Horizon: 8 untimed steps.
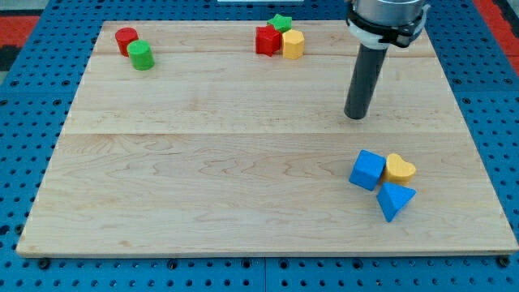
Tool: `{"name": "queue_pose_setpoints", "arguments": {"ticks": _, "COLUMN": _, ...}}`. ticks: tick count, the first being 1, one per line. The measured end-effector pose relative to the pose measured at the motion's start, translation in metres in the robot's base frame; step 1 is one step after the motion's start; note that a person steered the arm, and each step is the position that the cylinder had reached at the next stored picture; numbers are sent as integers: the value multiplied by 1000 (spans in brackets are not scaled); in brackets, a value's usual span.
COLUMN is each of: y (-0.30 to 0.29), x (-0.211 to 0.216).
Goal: Move the blue cube below the green circle
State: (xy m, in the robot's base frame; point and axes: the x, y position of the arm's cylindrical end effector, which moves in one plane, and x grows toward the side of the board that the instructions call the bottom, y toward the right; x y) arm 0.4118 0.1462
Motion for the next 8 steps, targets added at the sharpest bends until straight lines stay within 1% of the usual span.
{"name": "queue_pose_setpoints", "arguments": {"ticks": 1, "y": 64, "x": 44}}
{"name": "queue_pose_setpoints", "arguments": {"ticks": 2, "y": 116, "x": 91}}
{"name": "queue_pose_setpoints", "arguments": {"ticks": 3, "y": 98, "x": 113}}
{"name": "queue_pose_setpoints", "arguments": {"ticks": 4, "y": 43, "x": 107}}
{"name": "queue_pose_setpoints", "arguments": {"ticks": 6, "y": -44, "x": 104}}
{"name": "queue_pose_setpoints", "arguments": {"ticks": 7, "y": -68, "x": 104}}
{"name": "queue_pose_setpoints", "arguments": {"ticks": 8, "y": -69, "x": 104}}
